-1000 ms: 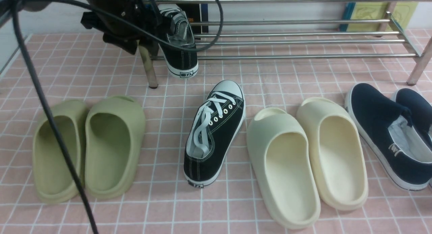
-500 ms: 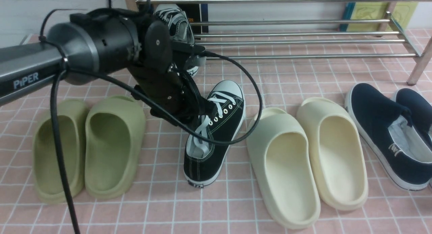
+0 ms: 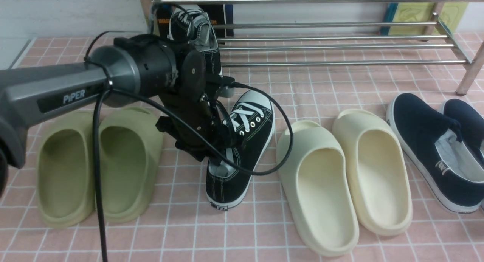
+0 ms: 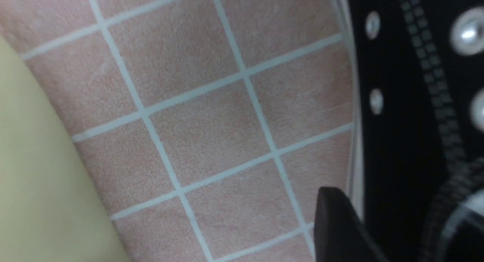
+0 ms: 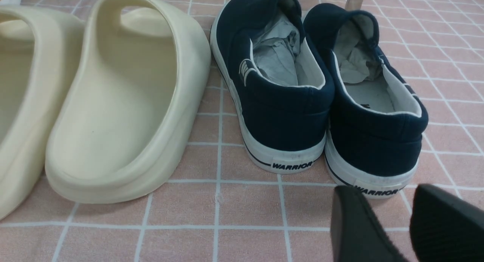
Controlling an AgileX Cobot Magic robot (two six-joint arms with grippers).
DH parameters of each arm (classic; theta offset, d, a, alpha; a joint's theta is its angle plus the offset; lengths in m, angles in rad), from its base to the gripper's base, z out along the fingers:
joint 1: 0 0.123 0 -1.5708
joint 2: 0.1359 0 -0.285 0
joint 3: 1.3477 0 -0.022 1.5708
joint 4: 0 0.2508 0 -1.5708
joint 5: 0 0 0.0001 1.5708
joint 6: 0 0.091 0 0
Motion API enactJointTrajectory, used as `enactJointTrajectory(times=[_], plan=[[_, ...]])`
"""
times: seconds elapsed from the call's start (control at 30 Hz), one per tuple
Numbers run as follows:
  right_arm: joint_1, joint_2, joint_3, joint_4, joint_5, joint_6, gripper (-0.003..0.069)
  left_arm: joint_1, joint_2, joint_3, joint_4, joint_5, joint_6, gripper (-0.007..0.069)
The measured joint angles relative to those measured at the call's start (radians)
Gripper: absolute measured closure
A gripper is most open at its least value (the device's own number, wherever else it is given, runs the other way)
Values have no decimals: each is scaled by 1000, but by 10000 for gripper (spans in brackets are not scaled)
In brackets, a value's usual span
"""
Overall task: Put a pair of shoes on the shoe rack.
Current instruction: Use the left arm to grab the shoe closest to it, then use the left arm to put a shoe into the shoe rack
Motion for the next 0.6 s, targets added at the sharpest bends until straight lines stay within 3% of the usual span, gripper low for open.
enactJointTrajectory(times=[0.2,0.6], plan=[[0,0,0,0,0,0,419,0,-10,-7,-35,7,-11,601],[0,0,0,0,0,0,419,0,-166,-108,-86,-7,-124,615]])
